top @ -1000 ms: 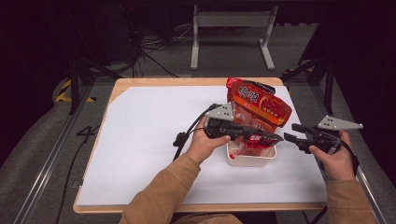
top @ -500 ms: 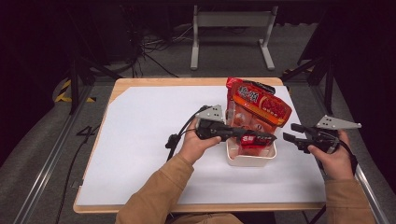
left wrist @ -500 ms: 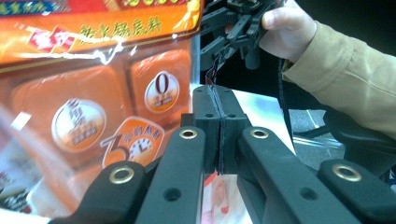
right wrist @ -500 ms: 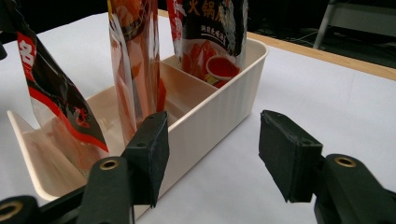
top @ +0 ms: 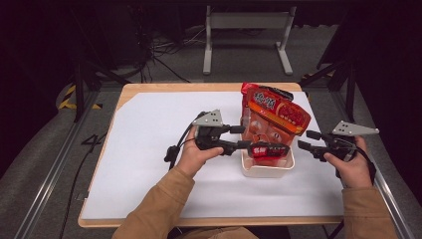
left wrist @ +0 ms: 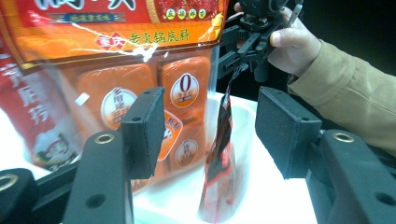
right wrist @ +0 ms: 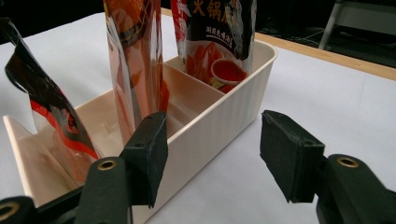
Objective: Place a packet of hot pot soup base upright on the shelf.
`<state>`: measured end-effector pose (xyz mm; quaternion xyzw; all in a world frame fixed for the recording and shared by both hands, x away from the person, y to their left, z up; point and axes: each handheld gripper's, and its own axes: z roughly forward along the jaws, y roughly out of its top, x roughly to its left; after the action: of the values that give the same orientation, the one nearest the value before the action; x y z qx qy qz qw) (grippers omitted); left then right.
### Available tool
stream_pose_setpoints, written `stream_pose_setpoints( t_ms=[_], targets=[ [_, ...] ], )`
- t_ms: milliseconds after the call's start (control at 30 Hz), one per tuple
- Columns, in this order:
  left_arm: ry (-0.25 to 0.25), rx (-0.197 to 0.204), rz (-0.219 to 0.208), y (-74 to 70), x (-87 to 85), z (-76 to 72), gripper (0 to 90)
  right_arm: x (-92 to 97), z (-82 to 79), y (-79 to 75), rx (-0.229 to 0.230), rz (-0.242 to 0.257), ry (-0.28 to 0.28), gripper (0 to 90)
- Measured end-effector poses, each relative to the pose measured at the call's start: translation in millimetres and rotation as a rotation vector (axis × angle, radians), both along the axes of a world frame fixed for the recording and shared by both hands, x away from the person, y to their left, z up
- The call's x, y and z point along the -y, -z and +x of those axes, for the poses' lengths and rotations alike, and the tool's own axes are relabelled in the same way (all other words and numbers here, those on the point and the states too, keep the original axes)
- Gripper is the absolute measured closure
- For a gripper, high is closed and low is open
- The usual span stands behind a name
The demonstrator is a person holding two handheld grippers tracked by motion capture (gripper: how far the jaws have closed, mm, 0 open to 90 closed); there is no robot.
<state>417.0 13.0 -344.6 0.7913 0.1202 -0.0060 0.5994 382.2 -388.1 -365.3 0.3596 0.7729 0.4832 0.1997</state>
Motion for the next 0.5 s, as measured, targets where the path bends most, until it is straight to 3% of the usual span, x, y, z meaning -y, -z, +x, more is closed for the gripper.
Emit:
stream_pose_setpoints(
  t_ms=[267, 500],
  targets=[
    [-0.074, 0.033, 0.040, -10.4, -32.4, -12.0, 38.6, -1.6, 2.8, -1.7, 0.005, 0.005, -0.002, 40.1],
    [-0.161, 0.030, 0.070, -9.2, -66.1, -21.0, 31.8, -3.8, 1.9, -2.2, 0.007, 0.005, -0.001, 37.4]
  ],
)
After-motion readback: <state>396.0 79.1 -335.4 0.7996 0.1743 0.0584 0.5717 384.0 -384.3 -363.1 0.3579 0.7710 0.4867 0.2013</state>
